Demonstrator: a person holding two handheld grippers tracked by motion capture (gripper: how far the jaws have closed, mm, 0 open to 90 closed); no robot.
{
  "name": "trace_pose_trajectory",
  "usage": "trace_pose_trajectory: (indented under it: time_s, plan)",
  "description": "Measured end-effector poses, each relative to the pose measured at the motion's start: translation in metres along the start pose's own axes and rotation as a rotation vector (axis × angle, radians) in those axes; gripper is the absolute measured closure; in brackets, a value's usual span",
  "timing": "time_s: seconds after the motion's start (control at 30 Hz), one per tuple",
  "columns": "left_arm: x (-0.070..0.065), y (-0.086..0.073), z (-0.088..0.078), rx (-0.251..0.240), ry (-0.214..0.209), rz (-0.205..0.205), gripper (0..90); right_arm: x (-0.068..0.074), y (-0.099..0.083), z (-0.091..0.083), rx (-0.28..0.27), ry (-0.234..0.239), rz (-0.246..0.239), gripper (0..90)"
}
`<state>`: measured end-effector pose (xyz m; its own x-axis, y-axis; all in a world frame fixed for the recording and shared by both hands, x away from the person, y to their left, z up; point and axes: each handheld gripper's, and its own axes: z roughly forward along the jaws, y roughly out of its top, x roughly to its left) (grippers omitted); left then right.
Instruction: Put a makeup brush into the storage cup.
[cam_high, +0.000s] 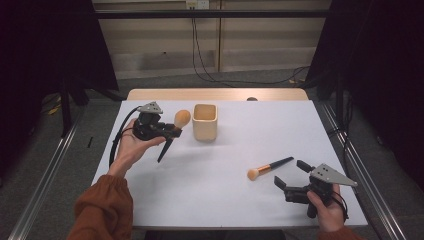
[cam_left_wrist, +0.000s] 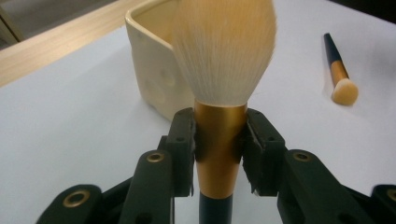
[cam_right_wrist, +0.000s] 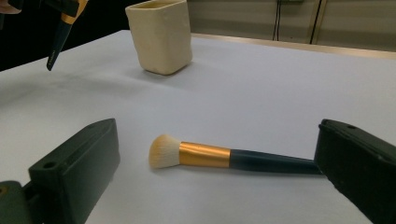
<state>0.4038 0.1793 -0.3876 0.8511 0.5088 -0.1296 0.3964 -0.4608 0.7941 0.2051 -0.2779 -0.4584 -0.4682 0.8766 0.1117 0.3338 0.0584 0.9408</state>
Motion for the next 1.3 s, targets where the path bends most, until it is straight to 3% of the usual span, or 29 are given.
trace_pose_trajectory:
  time_s: [0.27,0.47,0.83,1.3]
  plan:
    - [0.0,-0.005,-0.005,-0.121,0.003,-0.022,66.7,0.0,0.0,0.0,0.001,-0.001,-0.002,0.1]
    - [-0.005,-0.002,-0.009,-0.205,0.0,0.0,66.7,0.0,0.0,-0.001,-0.002,-0.001,0.001,0.1]
    - [-0.004,0.002,-0.017,-0.319,0.016,-0.029,66.7,0.0,0.0,0.0,-0.014,-0.001,0.007,0.1]
    - [-0.008,0.025,-0.02,-0.362,0.03,-0.014,66.7,0.0,0.0,-0.001,-0.026,-0.007,0.02,0.1]
